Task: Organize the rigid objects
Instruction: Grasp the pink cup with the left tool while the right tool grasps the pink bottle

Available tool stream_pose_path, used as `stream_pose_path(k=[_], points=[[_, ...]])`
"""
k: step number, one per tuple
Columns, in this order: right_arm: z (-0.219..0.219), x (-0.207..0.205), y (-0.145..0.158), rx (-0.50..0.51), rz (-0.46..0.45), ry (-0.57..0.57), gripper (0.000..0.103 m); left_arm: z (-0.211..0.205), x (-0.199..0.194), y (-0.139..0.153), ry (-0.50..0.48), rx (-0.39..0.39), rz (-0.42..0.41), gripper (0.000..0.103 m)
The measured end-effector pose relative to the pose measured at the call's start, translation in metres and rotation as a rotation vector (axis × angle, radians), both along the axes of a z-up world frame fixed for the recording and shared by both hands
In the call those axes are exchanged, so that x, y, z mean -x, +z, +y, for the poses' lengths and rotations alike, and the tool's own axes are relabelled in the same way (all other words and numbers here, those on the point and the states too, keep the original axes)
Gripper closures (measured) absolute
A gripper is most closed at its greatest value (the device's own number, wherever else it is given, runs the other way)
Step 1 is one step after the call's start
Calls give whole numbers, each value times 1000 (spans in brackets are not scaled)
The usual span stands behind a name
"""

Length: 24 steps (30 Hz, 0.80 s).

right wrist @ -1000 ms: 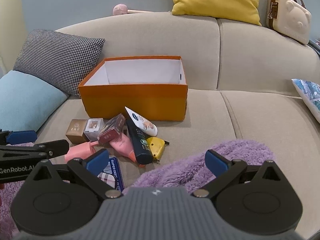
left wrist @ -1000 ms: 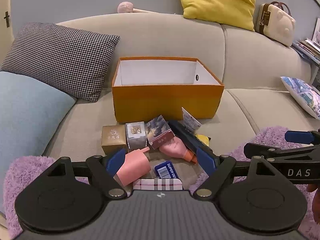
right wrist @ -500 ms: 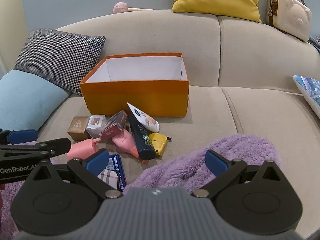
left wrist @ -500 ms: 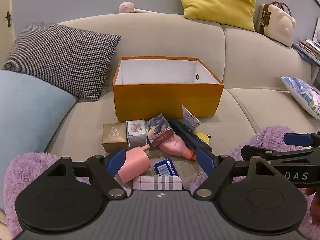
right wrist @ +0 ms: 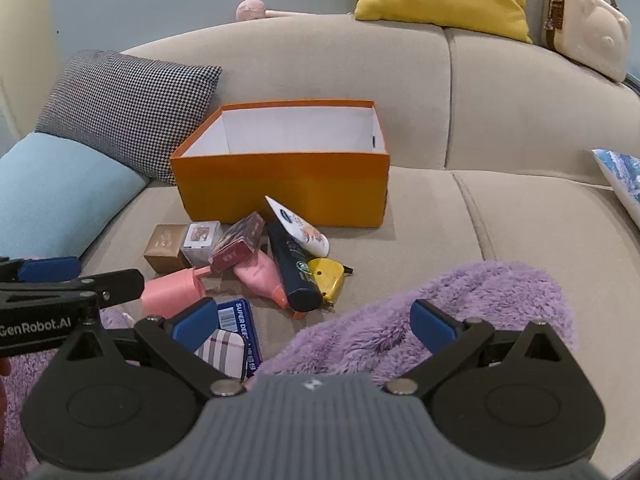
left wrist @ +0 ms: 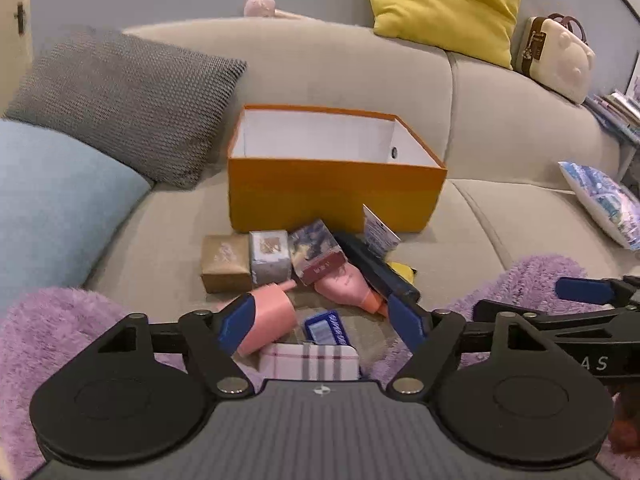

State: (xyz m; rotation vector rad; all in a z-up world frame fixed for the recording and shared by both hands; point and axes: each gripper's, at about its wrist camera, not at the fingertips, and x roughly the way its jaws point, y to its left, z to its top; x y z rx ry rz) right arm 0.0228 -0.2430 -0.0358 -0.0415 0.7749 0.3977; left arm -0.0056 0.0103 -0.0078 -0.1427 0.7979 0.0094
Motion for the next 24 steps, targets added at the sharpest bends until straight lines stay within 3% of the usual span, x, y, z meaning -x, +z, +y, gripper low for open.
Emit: stream_pose_path(k=[3,5,7,8,12,16,21,24], points=[[5,-6,-5,-13,23,26,7,6,-6,-4,-28,49,21,27],[12,-15,-9,-21,52,53,23,14,-11,-5,-45,88,31,29],[21,-29,-15,-37,105,86,32,25,-24,-10,-90,100,67,34],[24,-36,-18,-46,125,106,38,28,-29,-13,-109,88,92,35],[46,-58,-35,-38,171,180,46,35,-49,-34,-186,-29,148,34],[65,-76,-58,-39,252,242,59,42,-68,-59,-282,-67,226,33],[86,-95,-75,1,276,308,60,38,-92,-78,-417,-177,257,32],[96,-109,-82,47,257,325,60,30,-105,-89,-544,-239,296,25]])
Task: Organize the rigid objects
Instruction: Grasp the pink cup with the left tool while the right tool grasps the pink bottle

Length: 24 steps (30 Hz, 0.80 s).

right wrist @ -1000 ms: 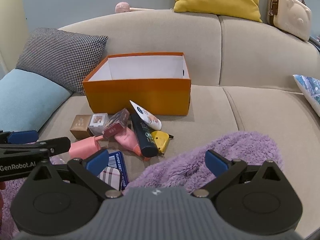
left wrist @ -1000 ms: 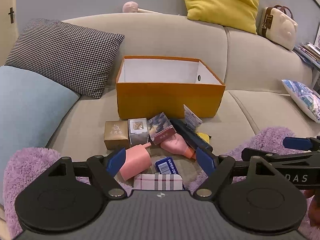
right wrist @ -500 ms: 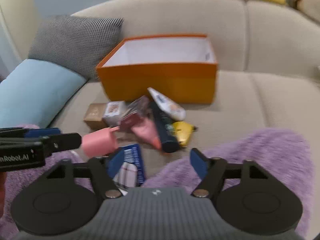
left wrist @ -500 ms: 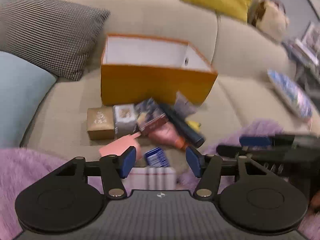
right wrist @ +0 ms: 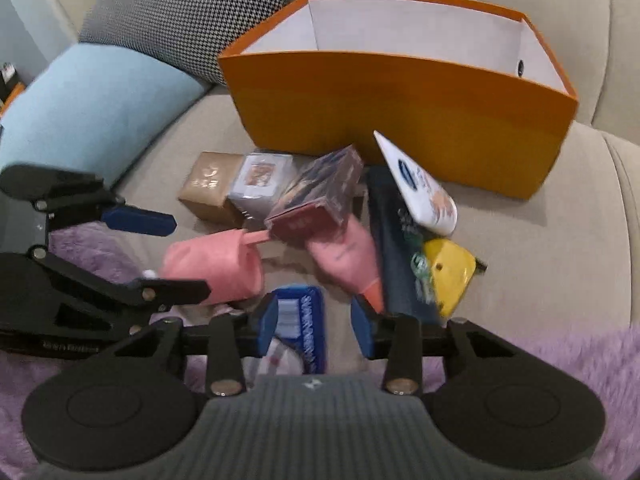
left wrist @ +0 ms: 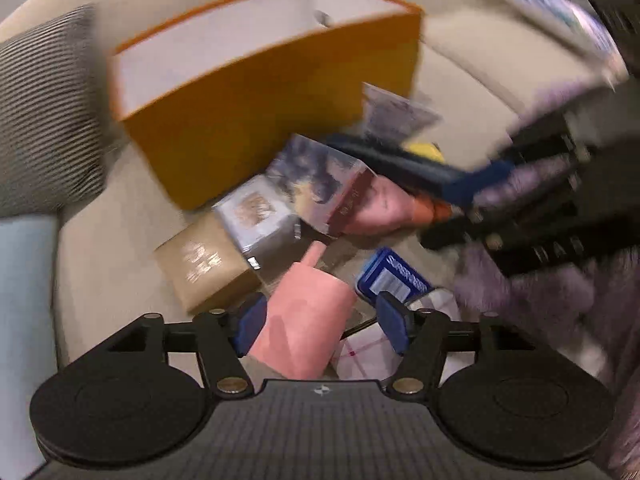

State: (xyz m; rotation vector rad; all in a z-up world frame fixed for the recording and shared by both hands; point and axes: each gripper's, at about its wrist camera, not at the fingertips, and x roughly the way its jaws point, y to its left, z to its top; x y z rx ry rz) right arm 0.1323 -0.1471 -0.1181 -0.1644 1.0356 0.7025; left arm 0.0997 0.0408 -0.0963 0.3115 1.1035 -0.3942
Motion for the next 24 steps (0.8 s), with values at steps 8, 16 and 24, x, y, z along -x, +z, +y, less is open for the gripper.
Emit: stream_pose_path(k=[8,16,24], points=[[0,-10,-22,89,-23,-10,62,-3,-22,-26,-67,-73,72,34],[-17,-22,-29,92,-4,-16,61,13,-16,-10,67,32,54,40],[-4,-5,-33,135,-55,72,64,25,1,20,295,179,-99,42]])
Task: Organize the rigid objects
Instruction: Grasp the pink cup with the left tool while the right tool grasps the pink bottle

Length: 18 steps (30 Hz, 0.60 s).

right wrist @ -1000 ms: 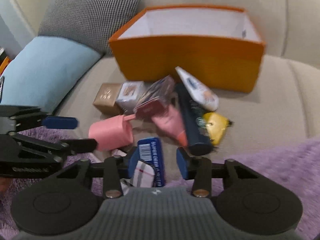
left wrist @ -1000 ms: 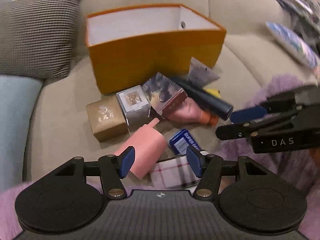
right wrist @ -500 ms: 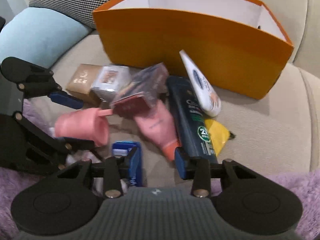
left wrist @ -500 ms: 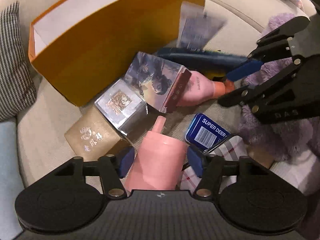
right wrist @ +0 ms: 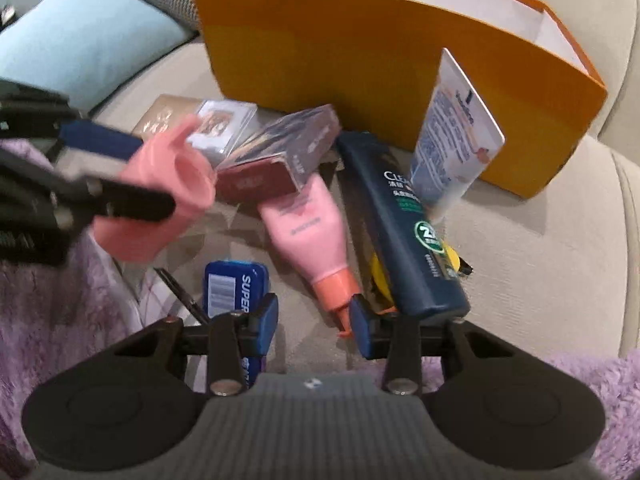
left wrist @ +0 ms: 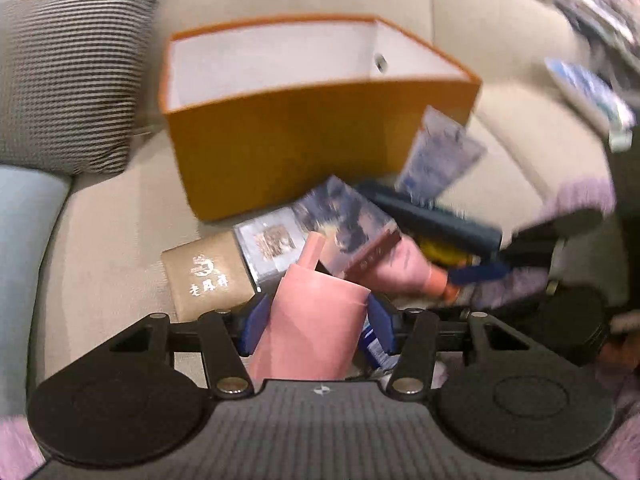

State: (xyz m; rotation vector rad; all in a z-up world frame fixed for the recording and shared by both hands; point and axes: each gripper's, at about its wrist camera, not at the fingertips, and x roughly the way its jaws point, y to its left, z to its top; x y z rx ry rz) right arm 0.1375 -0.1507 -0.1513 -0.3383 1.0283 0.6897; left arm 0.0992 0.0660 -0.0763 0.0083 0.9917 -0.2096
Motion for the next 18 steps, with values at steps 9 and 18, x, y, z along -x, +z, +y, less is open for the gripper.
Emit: stream_pose_path(k=[9,18], points=[[-36,-16,-11,-72,173,-206,45,-3,7,-10,126,25,-43,45],[-18,-32,-27,-82,195,-234,58,9,7,-24,178,68,-36,45]])
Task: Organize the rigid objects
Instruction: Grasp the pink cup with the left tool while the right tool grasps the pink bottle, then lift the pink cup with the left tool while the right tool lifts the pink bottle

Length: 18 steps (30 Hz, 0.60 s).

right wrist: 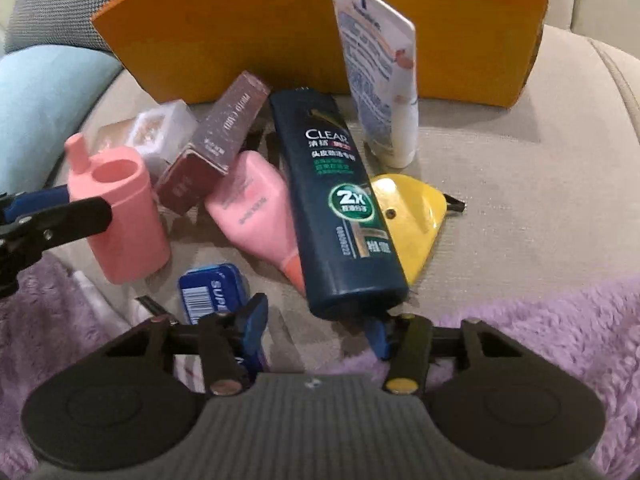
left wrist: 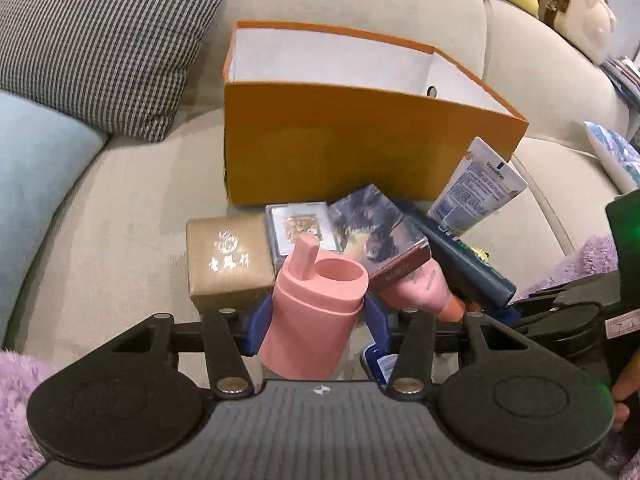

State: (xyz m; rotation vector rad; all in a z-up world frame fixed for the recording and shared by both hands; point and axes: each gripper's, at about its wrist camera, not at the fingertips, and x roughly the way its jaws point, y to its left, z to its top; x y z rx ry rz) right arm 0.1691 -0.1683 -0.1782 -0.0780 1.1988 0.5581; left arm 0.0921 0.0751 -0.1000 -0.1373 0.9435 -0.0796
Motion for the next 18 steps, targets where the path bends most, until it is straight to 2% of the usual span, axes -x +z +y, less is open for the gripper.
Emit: stream_pose_path(k=[2,4,12,17,18], points=[[-4,2,4,17,-19,-11,76,1,3,2,4,0,4,46],[-10,13,15,0,-27,-15,82,1,4,2,3,-1,26,47],[-11,33,51,-44,-155,8,81,14,17,3,46,10,110,51],[-5,42,66,-70,-208,33,80,16,21,2,51,32,107,56],[-13,44,73,-77,-213,36,80,15,21,3,48,31,99,64]])
